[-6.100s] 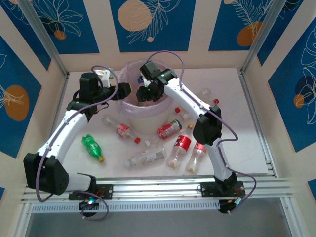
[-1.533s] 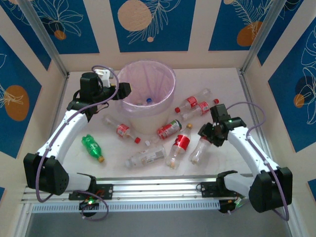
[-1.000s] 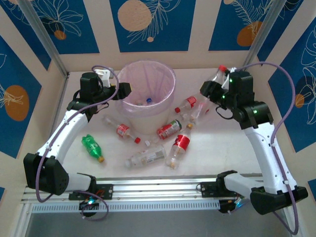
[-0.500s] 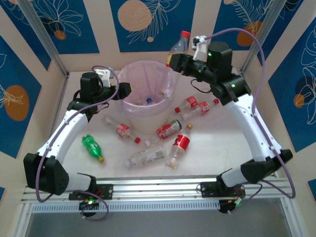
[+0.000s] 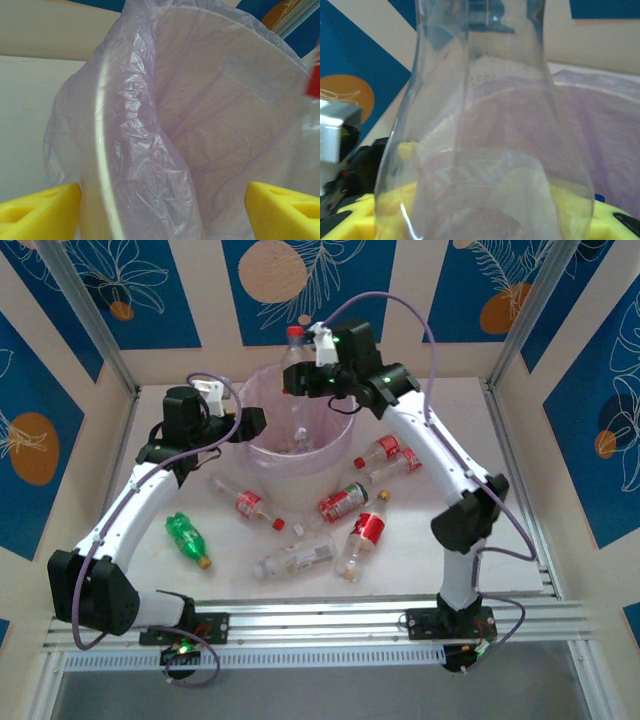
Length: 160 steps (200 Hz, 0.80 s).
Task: Put the plastic bottles in the bin
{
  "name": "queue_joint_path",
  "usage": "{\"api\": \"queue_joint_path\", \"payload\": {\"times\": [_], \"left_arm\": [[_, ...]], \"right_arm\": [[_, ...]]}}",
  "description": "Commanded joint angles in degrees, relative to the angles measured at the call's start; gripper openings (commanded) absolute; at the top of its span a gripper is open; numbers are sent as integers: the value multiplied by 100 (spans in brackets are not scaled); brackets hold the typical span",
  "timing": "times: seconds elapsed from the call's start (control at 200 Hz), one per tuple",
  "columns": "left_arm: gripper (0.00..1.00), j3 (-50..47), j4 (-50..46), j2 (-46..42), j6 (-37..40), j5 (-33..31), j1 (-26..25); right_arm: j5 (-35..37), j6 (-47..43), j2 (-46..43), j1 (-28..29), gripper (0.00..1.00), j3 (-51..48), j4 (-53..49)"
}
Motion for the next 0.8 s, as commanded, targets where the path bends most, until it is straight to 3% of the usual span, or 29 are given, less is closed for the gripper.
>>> {"api": "queue_joint_path", "payload": {"times": [0.0,0.13,0.795], "left_arm": [[84,-225,-748,110,407,-137,-132],[83,-214,-759,85,425,-150,-143],[84,-211,-778,78,444,-198,-145]], "right_arm": [[-118,-690,529,161,23,866,-1021],[52,-933,956,290,23,1255,-1497],[379,-1627,1584,323,23,673,-1510]]}}
